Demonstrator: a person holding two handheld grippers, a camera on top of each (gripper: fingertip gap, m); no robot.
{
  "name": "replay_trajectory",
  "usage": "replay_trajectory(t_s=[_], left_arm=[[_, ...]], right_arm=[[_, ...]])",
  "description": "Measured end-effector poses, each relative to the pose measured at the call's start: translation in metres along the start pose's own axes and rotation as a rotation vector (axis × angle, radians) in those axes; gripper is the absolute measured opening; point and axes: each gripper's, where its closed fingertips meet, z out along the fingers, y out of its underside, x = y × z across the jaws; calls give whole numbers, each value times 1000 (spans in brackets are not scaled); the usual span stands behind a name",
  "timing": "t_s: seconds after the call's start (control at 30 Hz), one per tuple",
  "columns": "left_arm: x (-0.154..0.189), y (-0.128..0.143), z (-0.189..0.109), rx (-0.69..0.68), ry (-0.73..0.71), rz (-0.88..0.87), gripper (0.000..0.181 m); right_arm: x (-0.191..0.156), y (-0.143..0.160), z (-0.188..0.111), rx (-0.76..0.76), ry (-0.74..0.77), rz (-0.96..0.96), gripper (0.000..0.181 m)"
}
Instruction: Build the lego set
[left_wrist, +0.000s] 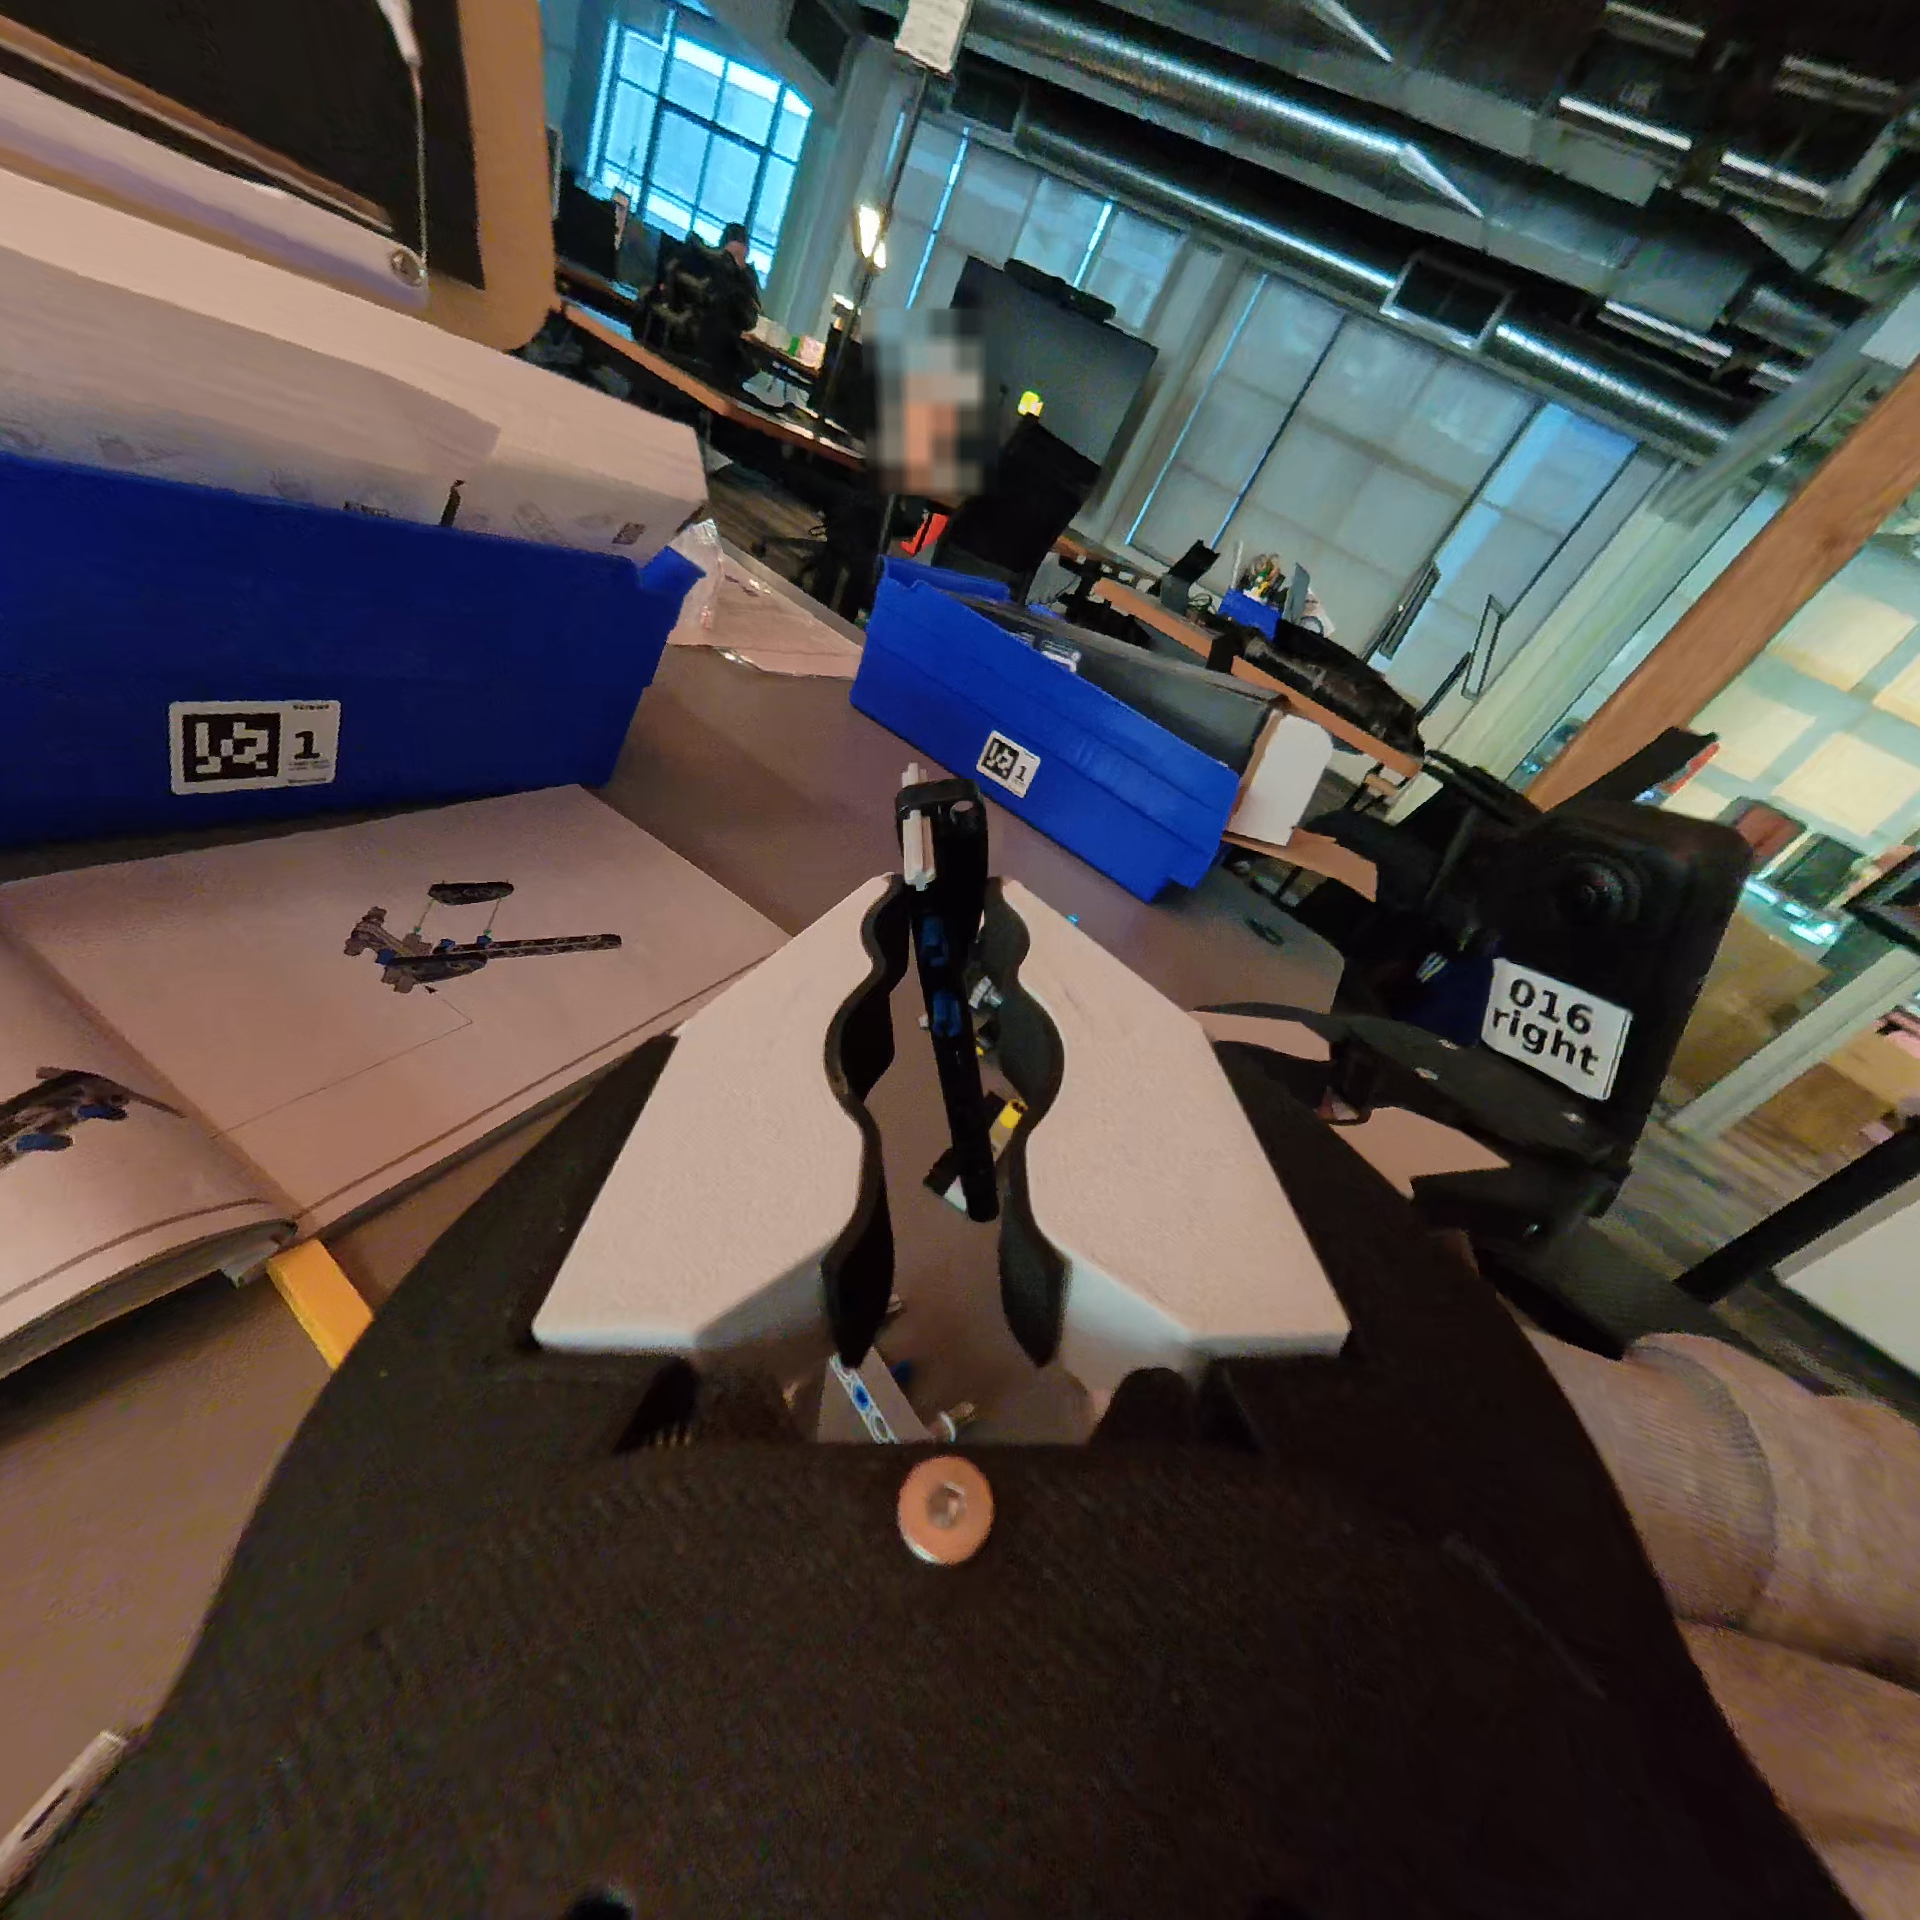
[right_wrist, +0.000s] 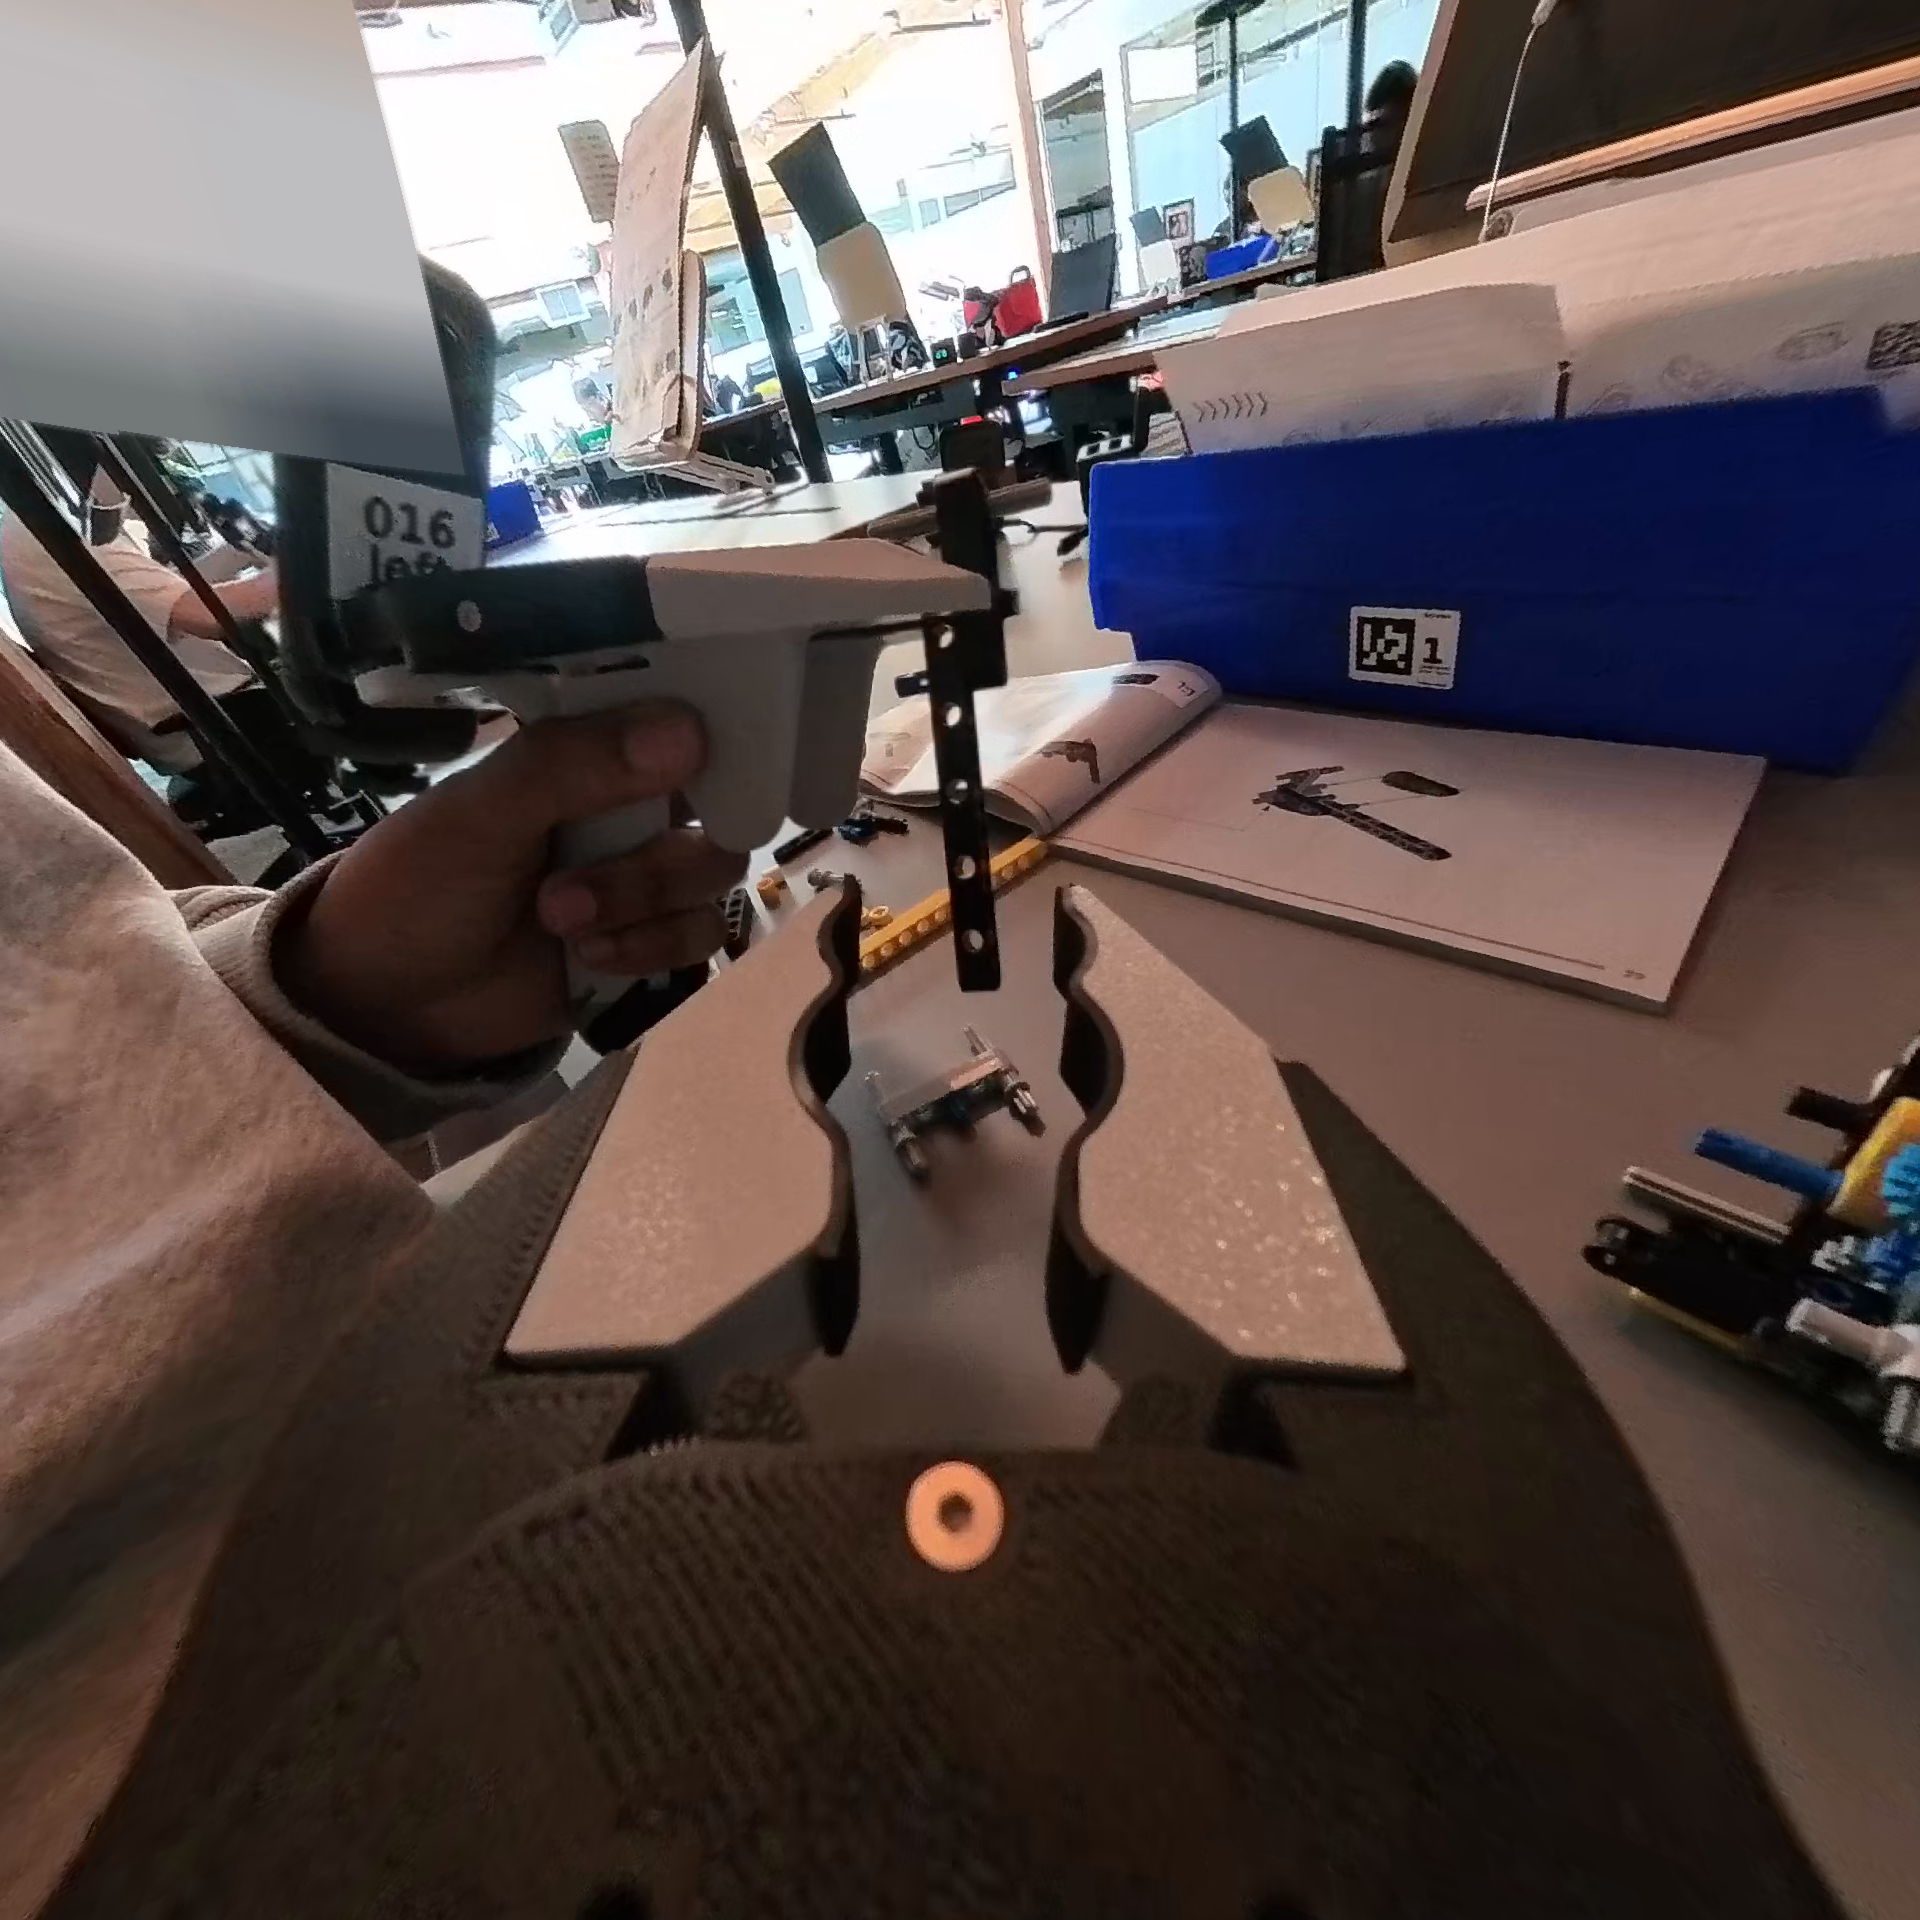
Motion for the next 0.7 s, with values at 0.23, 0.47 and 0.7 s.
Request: replay_trajectory(t_s=[0.23,0.47,0.7], left_arm=[[-3,-2,-1,12,15,-70,10],[-7,-1,-1,13,24,-120,10],[-7,-1,0,13,30,-131,10]], right_arm=[[-3,-1,-1,5,-40,23,36],[-1,-5,-4,31,-77,85,37],[0,-4,-4,27,-87,104,37]])
